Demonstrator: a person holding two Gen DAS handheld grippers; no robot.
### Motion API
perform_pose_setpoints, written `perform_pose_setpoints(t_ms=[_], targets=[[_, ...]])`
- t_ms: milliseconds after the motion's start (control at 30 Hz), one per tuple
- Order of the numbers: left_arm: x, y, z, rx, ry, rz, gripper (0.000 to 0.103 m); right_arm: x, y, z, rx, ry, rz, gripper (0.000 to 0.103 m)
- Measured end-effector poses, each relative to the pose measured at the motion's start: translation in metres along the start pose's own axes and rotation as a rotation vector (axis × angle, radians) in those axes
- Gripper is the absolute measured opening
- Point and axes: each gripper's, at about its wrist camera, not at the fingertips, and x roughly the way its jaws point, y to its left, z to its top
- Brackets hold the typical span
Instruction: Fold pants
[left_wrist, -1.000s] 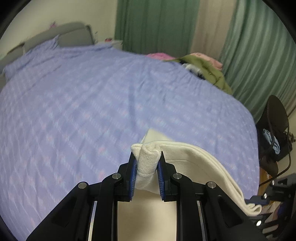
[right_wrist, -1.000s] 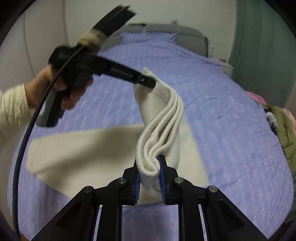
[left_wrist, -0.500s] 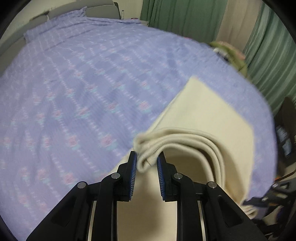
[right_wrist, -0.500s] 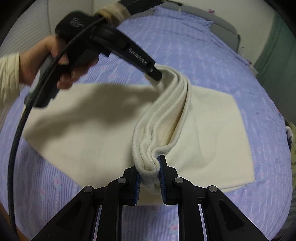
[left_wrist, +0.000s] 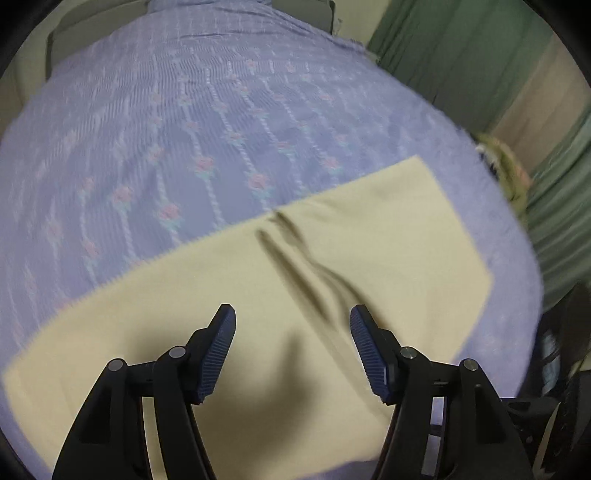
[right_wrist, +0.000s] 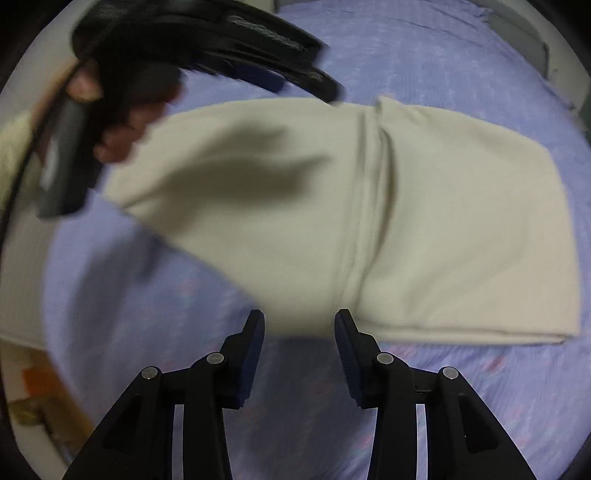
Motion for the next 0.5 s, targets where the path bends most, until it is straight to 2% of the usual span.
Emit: perform_pose_setpoints(t_ms=[100, 200, 300, 333, 500], targets=[[-0.005, -0.015, -0.007, -0.099, -0.049, -0.078, 0.063, -0.036, -0.033, 0.001, 0.087, -0.119, -0.127, 0.041], [-0.001, -0.027, -0.007, -0.156, -0.086, -0.153, 0.063, -0.050, -0.070, 0.010, 0.149, -0.170, -0.221, 0.041], [0.019, -0.031, -0.006, -0.199, -0.063, -0.177, 0.061, -0.044, -0.103, 0.023, 0.174, -0.167, -0.250, 0.041], [0.025, -0.031, -0.006, -0.208, -0.054, -0.178, 0.057, -0.042, -0.110, 0.027, 0.182, -0.175, -0.250, 0.041], [0.052, -0.030, -0.009, -0.269, 0.008, -0.169, 0.052, -0.029, -0.122, 0.033, 0.204, -0.170, -0.244, 0.041]])
